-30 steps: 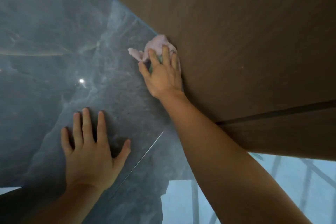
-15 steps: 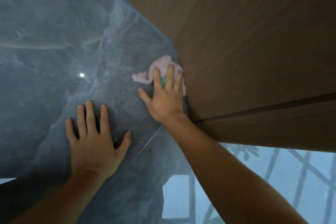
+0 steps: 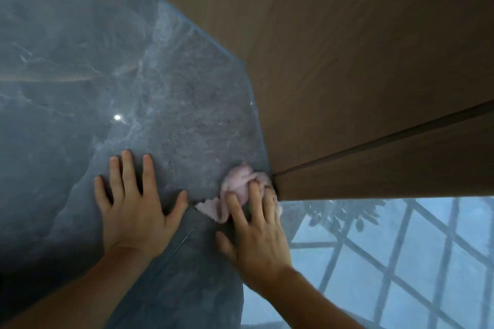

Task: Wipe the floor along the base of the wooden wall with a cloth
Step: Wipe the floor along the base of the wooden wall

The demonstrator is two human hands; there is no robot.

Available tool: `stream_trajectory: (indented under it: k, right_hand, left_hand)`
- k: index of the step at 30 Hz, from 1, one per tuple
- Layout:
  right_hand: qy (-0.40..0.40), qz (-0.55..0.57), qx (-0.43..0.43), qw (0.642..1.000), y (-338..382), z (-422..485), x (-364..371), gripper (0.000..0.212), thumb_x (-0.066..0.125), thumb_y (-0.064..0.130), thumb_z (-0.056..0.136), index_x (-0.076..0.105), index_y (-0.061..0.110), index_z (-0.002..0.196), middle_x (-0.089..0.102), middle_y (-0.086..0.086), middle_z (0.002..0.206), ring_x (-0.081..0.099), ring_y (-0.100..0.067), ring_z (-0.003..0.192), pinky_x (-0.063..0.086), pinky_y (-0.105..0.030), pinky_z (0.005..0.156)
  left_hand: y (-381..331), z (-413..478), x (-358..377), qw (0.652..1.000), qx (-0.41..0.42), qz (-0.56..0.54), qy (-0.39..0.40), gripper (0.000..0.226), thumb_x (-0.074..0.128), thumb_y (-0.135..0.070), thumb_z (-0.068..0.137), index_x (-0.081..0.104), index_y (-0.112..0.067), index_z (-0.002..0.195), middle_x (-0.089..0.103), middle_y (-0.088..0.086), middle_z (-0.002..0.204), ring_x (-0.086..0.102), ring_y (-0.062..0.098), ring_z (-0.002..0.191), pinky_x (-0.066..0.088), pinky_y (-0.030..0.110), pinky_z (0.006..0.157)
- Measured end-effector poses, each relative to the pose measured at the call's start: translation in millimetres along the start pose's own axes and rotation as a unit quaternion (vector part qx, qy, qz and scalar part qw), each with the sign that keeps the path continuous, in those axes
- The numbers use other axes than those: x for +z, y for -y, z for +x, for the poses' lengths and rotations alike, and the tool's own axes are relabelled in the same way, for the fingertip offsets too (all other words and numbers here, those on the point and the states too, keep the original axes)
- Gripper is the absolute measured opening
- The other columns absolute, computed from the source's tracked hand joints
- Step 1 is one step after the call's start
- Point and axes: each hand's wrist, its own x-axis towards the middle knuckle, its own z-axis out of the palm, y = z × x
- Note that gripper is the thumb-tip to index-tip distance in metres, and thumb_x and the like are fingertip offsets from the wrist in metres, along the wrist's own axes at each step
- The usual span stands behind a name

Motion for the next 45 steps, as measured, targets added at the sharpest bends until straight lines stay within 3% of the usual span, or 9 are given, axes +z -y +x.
stream_trajectory:
  k: [4, 12, 19, 23, 27, 30, 35, 39, 45]
  right_hand:
    - [0.025, 0.03, 0.04, 0.998, 3, -28, 9, 0.075, 0.044, 0.066, 0.082, 0.034, 0.031, 0.147, 0.031, -0.023, 0.156, 0.031, -0.054, 0.138, 0.027, -0.06, 0.109]
    - [0.008, 0.071, 0.012, 0.997, 41, 168, -33, 0.06, 0.04, 0.055, 0.095, 0.028, 0.031, 0.149, 0.005, -0.012, 0.164, 0.002, -0.043, 0.147, 0.004, -0.052, 0.121]
    - [-0.042, 0.031, -0.044, 0.998, -23, 5, 11, 0.056, 0.049, 0.053, 0.091, 0.048, 0.027, 0.14, 0.033, -0.018, 0.156, 0.029, -0.044, 0.142, 0.029, -0.055, 0.114]
    - [-0.009, -0.061, -0.106, 0.992, -105, -57, 25, 0.056, 0.039, 0.059, 0.096, 0.037, 0.034, 0.146, 0.031, -0.015, 0.158, 0.026, -0.038, 0.146, 0.023, -0.054, 0.119]
    - [-0.019, -0.081, 0.057, 0.995, -191, -69, 21, 0.058, 0.034, 0.062, 0.094, 0.036, 0.038, 0.146, 0.028, -0.013, 0.158, 0.032, -0.038, 0.143, 0.036, -0.055, 0.112]
    - [-0.014, -0.04, 0.222, 0.974, -244, -68, 7, 0.06, 0.024, 0.067, 0.094, 0.016, 0.045, 0.149, 0.007, -0.008, 0.165, 0.014, -0.035, 0.149, 0.015, -0.047, 0.117]
    - [-0.049, 0.081, 0.344, 0.934, -183, -51, -1, 0.07, 0.026, 0.071, 0.087, 0.026, 0.034, 0.147, 0.005, -0.014, 0.164, 0.0, -0.043, 0.149, 0.012, -0.06, 0.12]
    - [-0.004, 0.094, 0.135, 0.986, -61, -71, 14, 0.082, 0.032, 0.078, 0.081, 0.021, 0.034, 0.15, -0.004, -0.008, 0.164, -0.016, -0.039, 0.148, -0.006, -0.059, 0.119]
    - [-0.019, 0.074, -0.1, 0.992, -47, -66, 21, 0.052, 0.048, 0.055, 0.091, 0.051, 0.033, 0.138, 0.027, -0.011, 0.16, 0.014, -0.039, 0.149, 0.014, -0.057, 0.119]
  left_hand:
    - [2, 2, 6, 1.0, 0.003, 0.002, -0.009, 0.095, 0.028, -0.072, 0.085, 0.019, -0.009, 0.155, 0.017, 0.027, 0.163, 0.011, 0.042, 0.153, 0.008, 0.063, 0.119]
    - [7, 2, 17, 0.998, 0.014, -0.02, -0.061, 0.092, 0.035, -0.068, 0.085, 0.022, -0.009, 0.153, 0.018, 0.026, 0.163, 0.012, 0.041, 0.152, 0.009, 0.062, 0.12]
    - [2, -6, 21, 0.998, 0.011, 0.0, -0.064, 0.086, 0.028, -0.064, 0.09, 0.021, -0.006, 0.153, 0.019, 0.032, 0.16, 0.015, 0.047, 0.15, 0.013, 0.067, 0.117]
    - [-38, -37, 25, 0.999, -0.014, -0.024, -0.041, 0.088, 0.035, -0.062, 0.088, 0.021, -0.003, 0.153, 0.018, 0.034, 0.159, 0.012, 0.054, 0.148, 0.008, 0.066, 0.117]
    - [-69, -65, 35, 0.999, -0.008, -0.014, -0.029, 0.092, 0.034, -0.066, 0.086, 0.019, -0.006, 0.154, 0.016, 0.032, 0.16, 0.011, 0.052, 0.148, 0.007, 0.063, 0.118]
    - [-66, -64, 35, 0.999, -0.016, -0.013, -0.035, 0.093, 0.036, -0.066, 0.085, 0.018, -0.006, 0.153, 0.016, 0.032, 0.16, 0.01, 0.052, 0.148, 0.006, 0.064, 0.118]
    - [-70, -66, 33, 0.999, -0.007, -0.031, -0.04, 0.093, 0.037, -0.065, 0.085, 0.017, -0.006, 0.154, 0.015, 0.032, 0.16, 0.009, 0.052, 0.148, 0.005, 0.063, 0.119]
    - [-72, -67, 31, 0.999, -0.013, -0.035, -0.036, 0.092, 0.038, -0.064, 0.084, 0.017, -0.006, 0.153, 0.015, 0.033, 0.159, 0.01, 0.053, 0.148, 0.006, 0.065, 0.118]
    - [-71, -67, 33, 0.998, -0.006, -0.033, -0.044, 0.092, 0.037, -0.064, 0.084, 0.016, -0.006, 0.153, 0.014, 0.032, 0.159, 0.01, 0.053, 0.148, 0.007, 0.065, 0.118]
